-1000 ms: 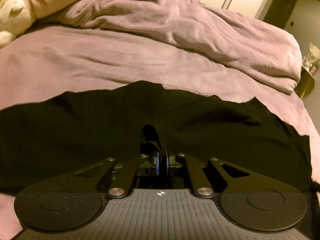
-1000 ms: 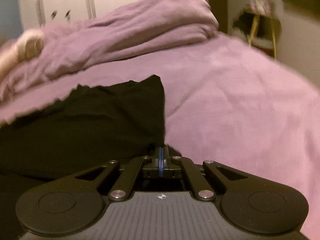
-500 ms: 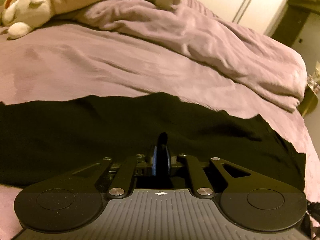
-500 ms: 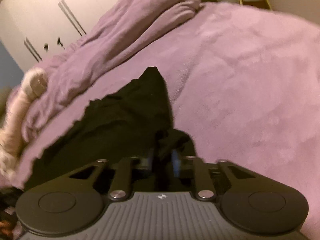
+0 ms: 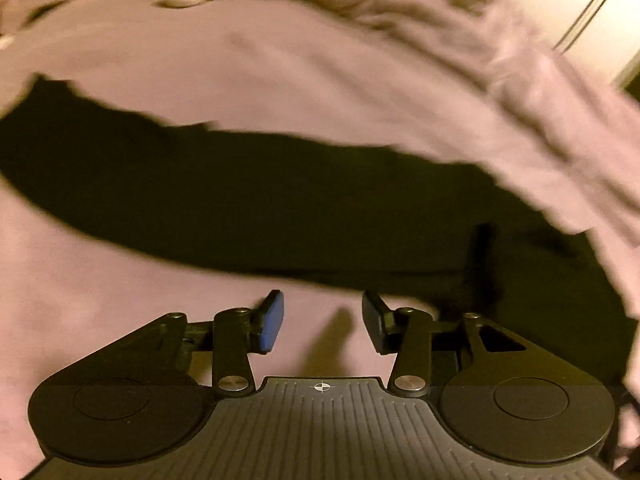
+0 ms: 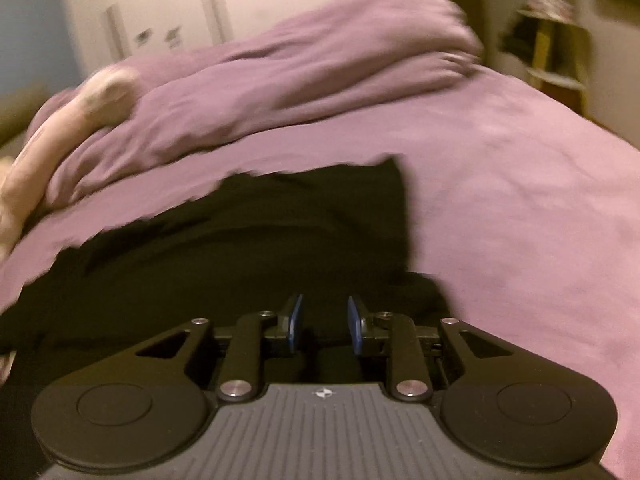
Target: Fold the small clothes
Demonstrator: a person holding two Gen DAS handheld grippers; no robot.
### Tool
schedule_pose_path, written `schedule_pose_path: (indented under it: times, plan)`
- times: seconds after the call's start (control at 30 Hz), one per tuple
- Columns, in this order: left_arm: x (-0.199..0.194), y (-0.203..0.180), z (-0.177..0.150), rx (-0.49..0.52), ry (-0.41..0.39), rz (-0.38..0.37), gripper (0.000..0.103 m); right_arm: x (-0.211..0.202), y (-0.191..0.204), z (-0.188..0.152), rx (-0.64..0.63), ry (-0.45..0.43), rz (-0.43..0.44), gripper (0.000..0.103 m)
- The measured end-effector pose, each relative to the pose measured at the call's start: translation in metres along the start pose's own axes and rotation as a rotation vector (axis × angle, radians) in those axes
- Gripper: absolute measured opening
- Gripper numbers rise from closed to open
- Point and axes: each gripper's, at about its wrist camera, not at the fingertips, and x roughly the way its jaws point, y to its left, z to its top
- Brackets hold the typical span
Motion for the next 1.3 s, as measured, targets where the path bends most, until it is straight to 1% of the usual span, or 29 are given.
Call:
schedule_pose_path:
  times: [0.03,0.07,0.1,0.13,0.17,0.2,0.27,0.33,0.37,0.4,0.43,0.47,0.5,0.53,0.57,0.6,0.63,0.67,0.77,0.83,0.87,0.93,0.97,1.0,1.07,1.13,1.2,1.3]
  plan:
    - [-0.005,0.008,-0.001,0.008,-0.007,0.032,0.051,0.004,0.018,0.0,-0.044,0.009,0.027,0.023]
    - [-0.012,0.02,-0.002,0.009,-0.033,0.035,0.053,0.007,0.034,0.0,-0.085,0.019,0.051,0.023]
    - [-0.017,0.031,-0.003,0.0,-0.054,0.025,0.061,0.011,0.05,-0.001,-0.126,0.029,0.08,0.024]
    - [-0.02,0.045,-0.003,-0.027,-0.076,0.019,0.065,0.016,0.067,-0.002,-0.162,0.043,0.124,0.025]
    - [-0.022,0.06,-0.003,-0.067,-0.097,0.015,0.065,0.019,0.081,-0.003,-0.185,0.046,0.147,0.026]
    - [-0.023,0.074,-0.003,-0.11,-0.116,0.009,0.065,0.022,0.097,-0.003,-0.212,0.032,0.149,0.03]
    - [-0.02,0.104,-0.003,-0.227,-0.15,-0.006,0.065,0.031,0.121,0.0,-0.232,0.023,0.157,0.031]
    - [-0.015,0.13,0.0,-0.346,-0.182,-0.045,0.061,0.043,0.142,0.004,-0.17,0.038,0.178,0.031]
    - [-0.013,0.141,0.002,-0.387,-0.198,-0.072,0.06,0.05,0.152,0.004,-0.153,0.046,0.199,0.031]
    - [-0.011,0.149,0.004,-0.411,-0.227,-0.093,0.059,0.056,0.165,0.001,-0.154,0.06,0.216,0.031]
    - [-0.011,0.155,0.006,-0.421,-0.253,-0.09,0.058,0.061,0.18,-0.005,-0.18,0.068,0.211,0.031]
    - [-0.012,0.159,0.008,-0.434,-0.27,-0.075,0.058,0.064,0.194,-0.011,-0.226,0.068,0.202,0.032]
    - [-0.013,0.163,0.009,-0.443,-0.293,-0.075,0.058,0.066,0.207,-0.016,-0.277,0.076,0.218,0.033]
    - [-0.014,0.169,0.01,-0.447,-0.322,-0.076,0.058,0.063,0.217,-0.021,-0.305,0.092,0.279,0.033]
    - [-0.014,0.174,0.012,-0.459,-0.348,-0.063,0.058,0.057,0.221,-0.024,-0.301,0.102,0.344,0.032]
    - [-0.014,0.182,0.011,-0.49,-0.371,-0.05,0.058,0.051,0.223,-0.026,-0.287,0.115,0.398,0.032]
    - [-0.013,0.191,0.01,-0.531,-0.394,-0.061,0.058,0.043,0.221,-0.028,-0.276,0.121,0.419,0.032]
    - [-0.011,0.202,0.008,-0.573,-0.409,-0.089,0.057,0.036,0.218,-0.03,-0.267,0.121,0.416,0.032]
    - [0.0,0.232,0.004,-0.753,-0.439,-0.21,0.048,0.017,0.197,-0.036,-0.21,0.145,0.373,0.032]
    - [0.005,0.247,0.004,-0.844,-0.455,-0.249,0.034,0.002,0.176,-0.038,-0.156,0.144,0.379,0.032]
    - [0.008,0.253,0.005,-0.877,-0.452,-0.262,0.029,-0.004,0.168,-0.037,-0.128,0.143,0.366,0.032]
    - [0.014,0.262,0.008,-0.911,-0.449,-0.279,0.013,-0.015,0.15,-0.038,-0.084,0.14,0.336,0.032]
    - [0.017,0.265,0.008,-0.924,-0.438,-0.282,0.008,-0.016,0.143,-0.039,-0.07,0.137,0.325,0.032]
    - [0.018,0.267,0.008,-0.929,-0.43,-0.284,0.006,-0.02,0.134,-0.041,-0.066,0.132,0.311,0.032]
    - [0.017,0.27,0.008,-0.921,-0.433,-0.296,0.006,-0.024,0.12,-0.043,-0.074,0.118,0.261,0.032]
    - [0.01,0.268,0.008,-0.876,-0.456,-0.272,0.006,-0.028,0.108,-0.045,-0.094,0.099,0.209,0.032]
    - [0.001,0.263,0.01,-0.825,-0.483,-0.254,0.005,-0.028,0.098,-0.046,-0.093,0.102,0.17,0.032]
    - [-0.016,0.245,0.013,-0.748,-0.527,-0.253,0.005,-0.031,0.086,-0.05,-0.079,0.09,0.149,0.032]
